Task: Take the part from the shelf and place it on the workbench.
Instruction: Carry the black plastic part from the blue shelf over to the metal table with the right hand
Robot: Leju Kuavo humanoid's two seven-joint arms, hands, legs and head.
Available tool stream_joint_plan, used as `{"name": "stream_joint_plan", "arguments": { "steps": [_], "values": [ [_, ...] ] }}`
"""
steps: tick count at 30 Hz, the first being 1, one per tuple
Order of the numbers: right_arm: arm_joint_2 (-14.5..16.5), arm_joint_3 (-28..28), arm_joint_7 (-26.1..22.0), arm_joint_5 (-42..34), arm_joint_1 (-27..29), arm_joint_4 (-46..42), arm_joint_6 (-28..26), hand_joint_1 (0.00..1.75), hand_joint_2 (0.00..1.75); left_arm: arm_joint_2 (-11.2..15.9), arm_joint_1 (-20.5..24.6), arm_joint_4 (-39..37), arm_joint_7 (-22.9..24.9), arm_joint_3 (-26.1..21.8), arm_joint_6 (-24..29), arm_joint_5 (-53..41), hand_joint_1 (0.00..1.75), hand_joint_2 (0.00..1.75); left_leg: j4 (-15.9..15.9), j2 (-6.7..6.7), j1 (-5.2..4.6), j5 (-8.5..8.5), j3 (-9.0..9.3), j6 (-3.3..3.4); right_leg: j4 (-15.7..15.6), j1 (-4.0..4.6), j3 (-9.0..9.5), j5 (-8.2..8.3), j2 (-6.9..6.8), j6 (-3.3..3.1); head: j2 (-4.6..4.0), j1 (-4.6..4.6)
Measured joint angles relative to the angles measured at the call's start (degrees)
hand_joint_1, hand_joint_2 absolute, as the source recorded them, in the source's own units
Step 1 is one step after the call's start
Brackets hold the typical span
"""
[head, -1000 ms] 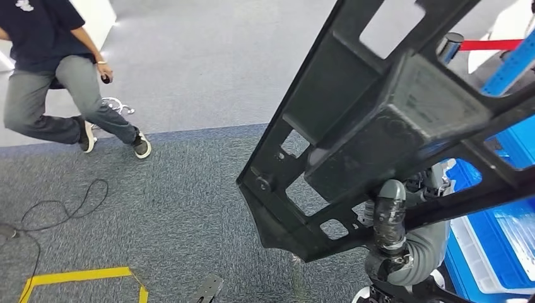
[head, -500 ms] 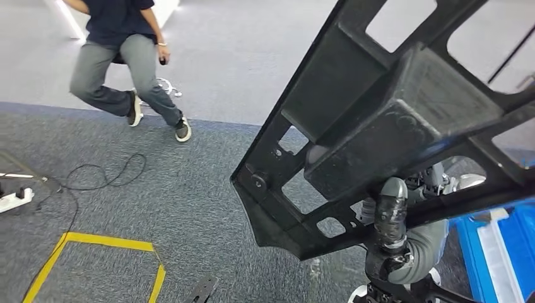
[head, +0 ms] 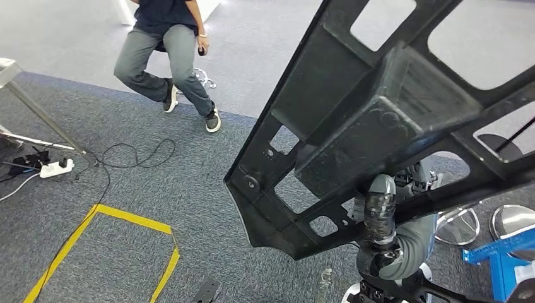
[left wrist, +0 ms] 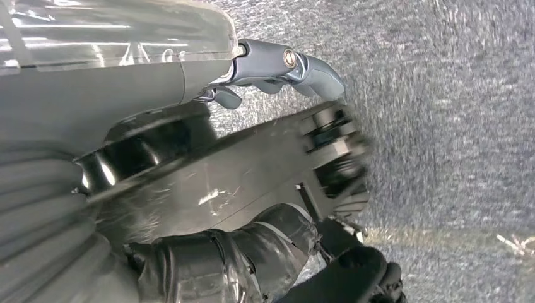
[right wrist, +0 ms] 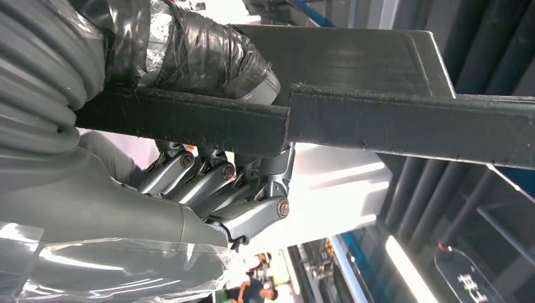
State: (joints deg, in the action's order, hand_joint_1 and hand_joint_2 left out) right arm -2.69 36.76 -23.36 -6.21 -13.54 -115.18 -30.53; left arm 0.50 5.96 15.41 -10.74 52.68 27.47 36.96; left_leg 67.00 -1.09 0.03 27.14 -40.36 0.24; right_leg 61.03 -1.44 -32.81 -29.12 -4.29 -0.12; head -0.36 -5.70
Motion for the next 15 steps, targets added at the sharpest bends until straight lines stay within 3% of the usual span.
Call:
{"name": "stream_joint_plan", "arguments": {
  "steps": [1,3,6,8,10,11,12,13,15],
  "values": [
    [0.0,0.0,0.0,0.1,0.2,0.0,-0.2,1.75,1.75,0.0,0.1,0.0,0.1,0.0,0.1,-0.3,0.00,1.75,-3.8,-1.17,-0.36,-1.31,2.09,0.44,-0.1,0.11,0.36,-0.21,-0.58,0.14,0.00,0.03],
    [-0.1,0.0,0.0,0.2,0.7,-0.2,-0.3,1.75,1.75,-0.1,0.3,0.0,0.3,0.0,0.6,-0.8,0.00,1.75,-7.1,-2.60,-1.09,-1.76,3.85,1.15,-0.7,0.20,0.90,-0.37,-1.48,0.64,-0.01,-0.02],
    [-0.3,0.0,0.1,0.2,1.4,-0.6,-0.3,1.75,1.75,-0.2,0.2,-0.1,0.7,0.0,1.2,-1.3,0.00,1.75,-8.5,-1.07,-1.12,-2.17,4.62,1.80,-1.3,0.21,1.53,-0.65,-2.31,1.56,-0.01,-0.03],
    [-0.4,0.0,0.1,0.3,1.6,-0.8,-0.1,1.75,1.75,-0.5,0.0,-0.1,0.9,0.0,1.3,-1.6,0.00,1.75,-9.8,0.15,-0.75,-2.54,5.80,2.42,1.5,0.29,0.50,-2.48,0.24,1.81,0.01,0.19],
    [-0.5,0.0,0.1,0.5,2.1,-0.9,0.0,1.75,1.75,-0.9,0.1,-0.1,1.1,0.0,1.3,-1.9,0.00,1.75,-9.9,1.50,-0.76,-2.48,6.24,3.02,8.6,0.45,-3.11,-5.43,3.40,1.63,0.01,0.77],
    [-0.6,0.0,0.2,0.6,2.4,-0.9,0.1,1.75,1.75,-1.0,0.1,-0.1,1.3,0.0,1.3,-2.0,0.00,1.75,-9.8,2.32,-0.78,-2.36,6.25,3.13,11.9,0.52,-5.18,-6.23,3.96,1.60,0.01,0.99],
    [-0.7,0.0,0.4,0.8,2.7,-0.9,0.2,1.75,1.75,-1.1,0.1,-0.1,1.4,0.1,1.3,-2.1,0.00,1.75,-9.5,3.25,-0.77,-2.19,6.25,3.16,13.7,0.50,-6.62,-6.04,4.18,1.62,0.00,1.17],
    [-0.7,0.0,0.5,0.9,2.8,-0.9,0.2,1.75,1.75,-1.2,0.1,-0.1,1.6,0.1,1.3,-2.2,0.00,1.75,-9.2,4.22,-0.71,-1.96,6.25,3.09,13.2,0.41,-7.05,-4.66,4.26,1.68,0.00,1.15],
    [-0.8,0.0,0.6,1.1,2.9,-0.9,0.3,1.75,1.75,-1.3,0.0,-0.1,1.9,0.1,1.2,-2.4,0.00,1.75,-8.2,6.01,-0.46,-1.29,6.22,2.68,7.1,0.08,-5.22,-0.02,4.93,1.90,0.00,1.20]
  ]
}}
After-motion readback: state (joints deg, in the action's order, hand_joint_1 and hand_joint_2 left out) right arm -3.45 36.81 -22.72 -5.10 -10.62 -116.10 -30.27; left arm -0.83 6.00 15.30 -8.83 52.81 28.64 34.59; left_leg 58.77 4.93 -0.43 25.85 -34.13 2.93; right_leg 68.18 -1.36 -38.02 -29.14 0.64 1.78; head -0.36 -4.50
